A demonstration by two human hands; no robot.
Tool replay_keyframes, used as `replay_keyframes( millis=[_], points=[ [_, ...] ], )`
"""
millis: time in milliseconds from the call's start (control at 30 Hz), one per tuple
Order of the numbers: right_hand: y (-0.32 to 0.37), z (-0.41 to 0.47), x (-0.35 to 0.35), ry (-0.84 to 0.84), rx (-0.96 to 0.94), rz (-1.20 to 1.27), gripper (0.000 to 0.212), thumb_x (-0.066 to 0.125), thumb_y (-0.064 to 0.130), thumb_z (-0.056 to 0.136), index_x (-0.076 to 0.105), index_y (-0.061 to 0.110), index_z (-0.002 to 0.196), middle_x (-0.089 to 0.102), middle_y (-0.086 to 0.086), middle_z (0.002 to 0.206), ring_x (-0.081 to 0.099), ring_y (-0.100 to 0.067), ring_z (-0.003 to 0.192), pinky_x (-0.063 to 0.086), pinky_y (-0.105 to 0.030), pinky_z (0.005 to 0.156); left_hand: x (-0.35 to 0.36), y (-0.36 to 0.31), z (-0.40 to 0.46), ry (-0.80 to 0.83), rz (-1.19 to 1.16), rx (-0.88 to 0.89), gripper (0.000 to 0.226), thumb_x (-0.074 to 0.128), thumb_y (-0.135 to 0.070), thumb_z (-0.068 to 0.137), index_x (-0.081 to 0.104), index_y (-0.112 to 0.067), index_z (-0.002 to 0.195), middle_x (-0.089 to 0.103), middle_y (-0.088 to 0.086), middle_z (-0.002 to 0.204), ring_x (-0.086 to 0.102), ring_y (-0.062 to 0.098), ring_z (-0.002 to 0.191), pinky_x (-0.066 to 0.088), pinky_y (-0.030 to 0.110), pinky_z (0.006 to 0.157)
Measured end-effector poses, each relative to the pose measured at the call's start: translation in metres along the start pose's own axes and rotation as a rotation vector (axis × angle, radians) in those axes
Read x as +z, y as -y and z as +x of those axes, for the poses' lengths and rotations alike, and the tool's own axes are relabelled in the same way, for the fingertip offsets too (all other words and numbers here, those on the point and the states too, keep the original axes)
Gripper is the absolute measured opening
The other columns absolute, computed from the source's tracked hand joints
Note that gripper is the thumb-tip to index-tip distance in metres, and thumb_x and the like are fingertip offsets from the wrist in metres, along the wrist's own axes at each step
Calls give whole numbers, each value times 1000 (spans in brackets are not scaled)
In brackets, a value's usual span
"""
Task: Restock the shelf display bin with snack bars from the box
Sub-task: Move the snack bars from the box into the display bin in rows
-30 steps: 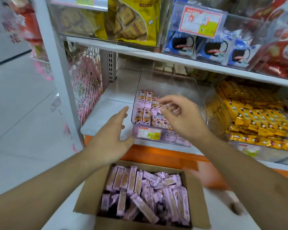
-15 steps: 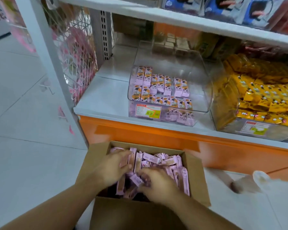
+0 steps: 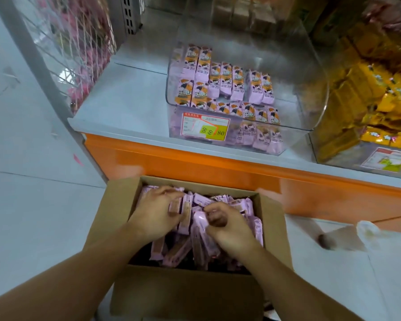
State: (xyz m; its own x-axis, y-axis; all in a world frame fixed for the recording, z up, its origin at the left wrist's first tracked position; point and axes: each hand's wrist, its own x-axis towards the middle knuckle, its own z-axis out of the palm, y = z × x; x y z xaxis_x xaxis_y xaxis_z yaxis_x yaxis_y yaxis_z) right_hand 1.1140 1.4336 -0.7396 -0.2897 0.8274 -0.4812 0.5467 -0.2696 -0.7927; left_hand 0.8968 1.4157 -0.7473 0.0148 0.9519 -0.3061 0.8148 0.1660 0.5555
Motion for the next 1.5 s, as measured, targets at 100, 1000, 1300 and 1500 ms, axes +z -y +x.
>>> replay_keyframes(
  millis=[100,1000,1300,1500],
  points=[
    [7,-1,-9,-47,96,96,39,69,-3,90,69,26,116,69,0,110,66,-13,100,50,-25,76,-1,-1,-3,1,-73,30,56,59,-22,100,47,-38,152,42,-7,158,42,17,143,37,33,120],
    [64,-42,-39,-43,271,716,24,59,14,98,79,7,108,75,-19,102,69,-30,80,54,-42,74,-56,-28,-49,-77,-512,-150,26,82,-10,86,78,-34,94,78,-17,103,71,-1,104,57,21,91],
    [137,-114,-98,-55,34,634,46,73,21,92,63,-5,129,72,-16,101,70,-27,86,52,-43,84,-153,-133,-128,-97,-689,122,31,81,4,83,77,-15,107,81,-8,104,74,5,103,57,17,92],
    [177,-154,-117,-29,-101,617,60,89,28,83,52,18,130,72,-5,115,77,-17,79,59,-42,76,-176,-165,-167,-107,-672,237,35,85,3,78,80,-23,101,81,-3,105,74,8,104,58,24,95]
  ],
)
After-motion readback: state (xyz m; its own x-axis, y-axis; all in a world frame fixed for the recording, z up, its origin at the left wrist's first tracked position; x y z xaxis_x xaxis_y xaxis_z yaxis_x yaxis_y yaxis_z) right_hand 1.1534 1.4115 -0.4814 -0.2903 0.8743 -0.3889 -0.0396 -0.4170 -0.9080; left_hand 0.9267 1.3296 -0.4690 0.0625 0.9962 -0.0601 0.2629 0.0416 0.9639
